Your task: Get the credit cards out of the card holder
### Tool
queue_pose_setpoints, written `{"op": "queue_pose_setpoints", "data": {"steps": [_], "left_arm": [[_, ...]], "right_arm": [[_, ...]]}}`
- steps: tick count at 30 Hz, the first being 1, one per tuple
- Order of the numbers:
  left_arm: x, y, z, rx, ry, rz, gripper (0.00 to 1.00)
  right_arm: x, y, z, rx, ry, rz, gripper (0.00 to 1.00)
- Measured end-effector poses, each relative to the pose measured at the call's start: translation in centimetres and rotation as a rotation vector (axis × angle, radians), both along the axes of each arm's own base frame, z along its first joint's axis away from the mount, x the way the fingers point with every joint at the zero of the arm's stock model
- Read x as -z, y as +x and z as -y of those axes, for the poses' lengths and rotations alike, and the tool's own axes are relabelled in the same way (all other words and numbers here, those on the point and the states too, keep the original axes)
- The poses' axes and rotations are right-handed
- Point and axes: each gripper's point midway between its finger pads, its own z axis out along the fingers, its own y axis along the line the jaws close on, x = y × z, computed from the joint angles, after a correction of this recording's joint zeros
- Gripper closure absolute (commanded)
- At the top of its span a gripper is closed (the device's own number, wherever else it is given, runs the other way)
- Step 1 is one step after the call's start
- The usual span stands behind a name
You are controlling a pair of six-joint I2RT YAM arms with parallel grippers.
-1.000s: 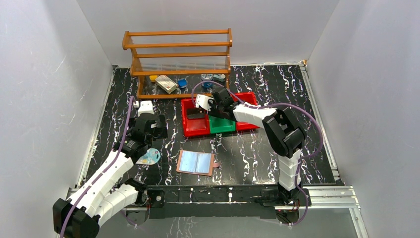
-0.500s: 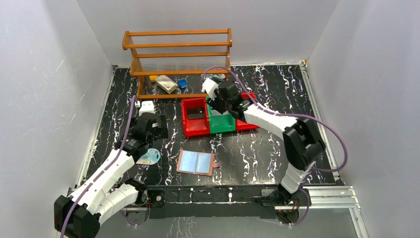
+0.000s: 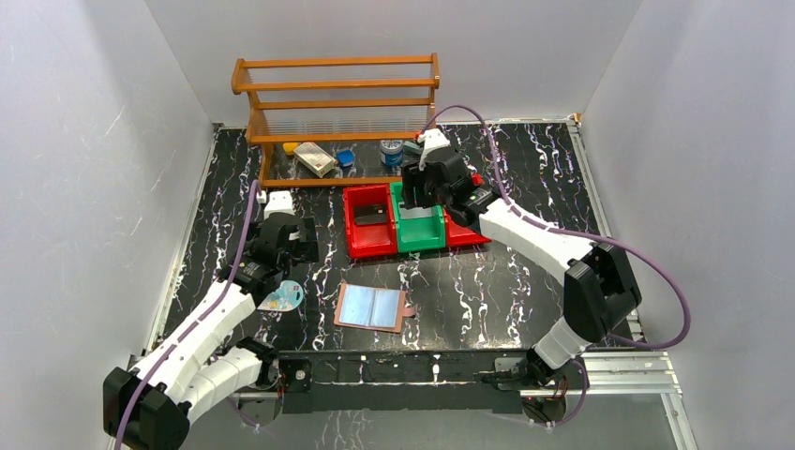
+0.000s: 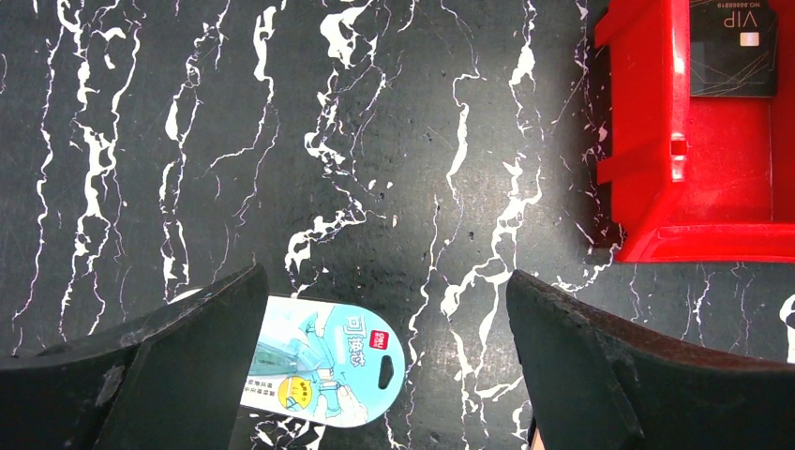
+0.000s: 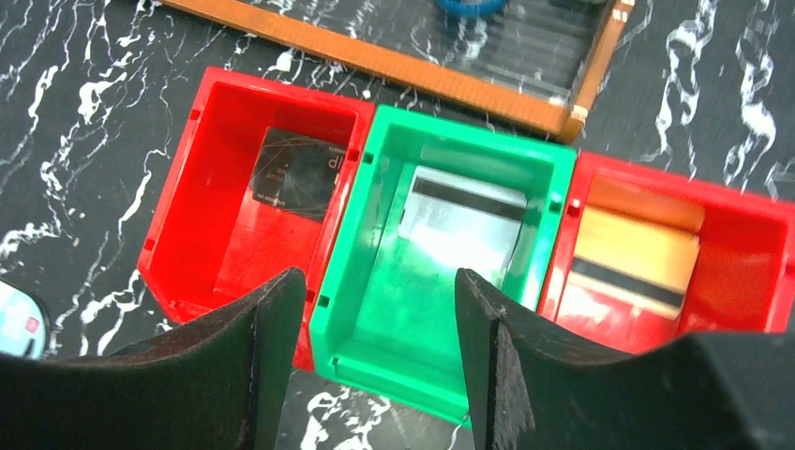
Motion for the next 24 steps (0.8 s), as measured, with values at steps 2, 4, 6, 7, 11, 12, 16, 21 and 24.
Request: {"op": "queue_pose_setpoints", "data": {"steps": [2,4,6,7,11,12,16,21,24], "left_arm": [[0.2,0.0,0.1,0.003,0.001,-0.007,0.02],[0.3,0.0,0.1,0.003,0.002,-0.011,0.01],[0.3,0.0,0.1,0.003,0.002,-0.011,0.02],[0.3,0.0,0.1,0.004,0.002,-0.011,0.02],[0.5,0.1,0.2,0.006,0.002,-0.018,0.02],[0.5,0.1,0.2,0.007,0.003,-0.02,0.02],[0.8,0.1,0.4,0.012,0.002,-0.031,0.02],[1.1,0.1,0.5,0.016,0.003,-0.042,0.01],[1.0,0.1,0.4,0.016,0.002,-0.04,0.02]], "right_arm": [[0.5,-0.4,0.5,0.061,0.027,-0.051,0.03],[0.7,-0.8,1.2,0.121,0.052,-0.074,0.02],[1.0,-1.8,2.8,0.192,0.076,-0.092,0.02],[1.0,-2.4,3.5,0.217,0.092,-0.095,0.01],[-0.1,-4.4,4.8,0.238,0.18,-0.096,0.07],[-0.6,-4.7,4.5,0.229,0.21,-0.102,0.1],[-0.6,-6.3,1.9,0.148,0.314,-0.2,0.13],[3.4,-11.5,-3.4,0.076,0.28,-0.368,0.16],[6.4,-16.0,-6.1,0.038,0.189,-0.448,0.18]]}}
